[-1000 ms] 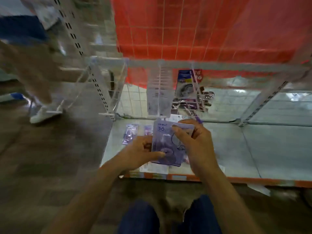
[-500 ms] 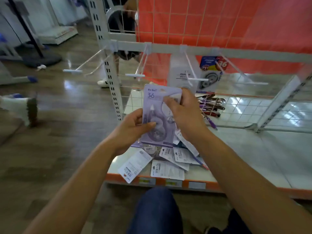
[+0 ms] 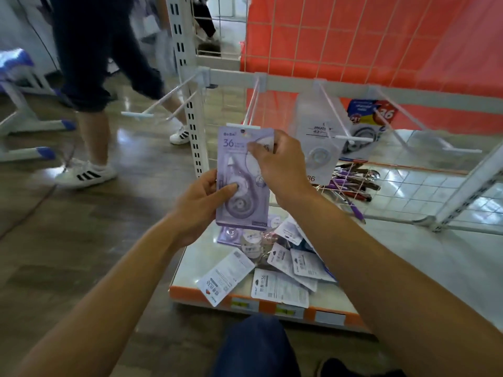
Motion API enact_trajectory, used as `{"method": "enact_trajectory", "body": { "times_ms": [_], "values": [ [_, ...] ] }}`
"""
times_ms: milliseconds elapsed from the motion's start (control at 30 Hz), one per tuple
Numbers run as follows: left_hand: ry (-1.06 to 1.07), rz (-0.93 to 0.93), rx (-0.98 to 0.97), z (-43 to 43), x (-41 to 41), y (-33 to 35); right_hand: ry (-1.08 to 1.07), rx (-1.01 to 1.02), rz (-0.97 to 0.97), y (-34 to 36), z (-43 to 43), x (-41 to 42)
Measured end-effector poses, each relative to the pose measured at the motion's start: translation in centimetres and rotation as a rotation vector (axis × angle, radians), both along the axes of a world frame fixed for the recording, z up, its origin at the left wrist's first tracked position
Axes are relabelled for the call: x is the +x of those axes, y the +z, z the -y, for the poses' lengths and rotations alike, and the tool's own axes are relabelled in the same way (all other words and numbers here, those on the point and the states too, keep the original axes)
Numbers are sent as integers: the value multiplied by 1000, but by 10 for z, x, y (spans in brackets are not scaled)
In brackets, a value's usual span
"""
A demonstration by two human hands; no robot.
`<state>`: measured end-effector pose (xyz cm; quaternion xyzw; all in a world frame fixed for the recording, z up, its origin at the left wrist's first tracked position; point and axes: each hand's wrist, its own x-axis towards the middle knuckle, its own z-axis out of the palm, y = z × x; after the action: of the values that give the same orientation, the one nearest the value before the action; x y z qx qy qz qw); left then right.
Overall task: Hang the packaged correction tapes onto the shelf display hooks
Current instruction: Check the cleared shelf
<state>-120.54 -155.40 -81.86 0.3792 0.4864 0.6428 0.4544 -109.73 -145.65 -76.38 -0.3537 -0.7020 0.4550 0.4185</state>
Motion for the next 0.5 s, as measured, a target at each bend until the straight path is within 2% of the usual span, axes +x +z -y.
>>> {"method": "enact_trajectory", "body": {
  "times_ms": [300, 400, 500],
  "values": [
    [148, -74, 6, -67, -24, -21, -147, -23, 59, -15, -56, -35],
    [184, -150, 0, -105, -45, -26, -236, -17, 98, -16, -82, -55],
    [199, -237, -44, -143, -63, -23, -272, -124, 114, -19, -109, -76]
  ]
}}
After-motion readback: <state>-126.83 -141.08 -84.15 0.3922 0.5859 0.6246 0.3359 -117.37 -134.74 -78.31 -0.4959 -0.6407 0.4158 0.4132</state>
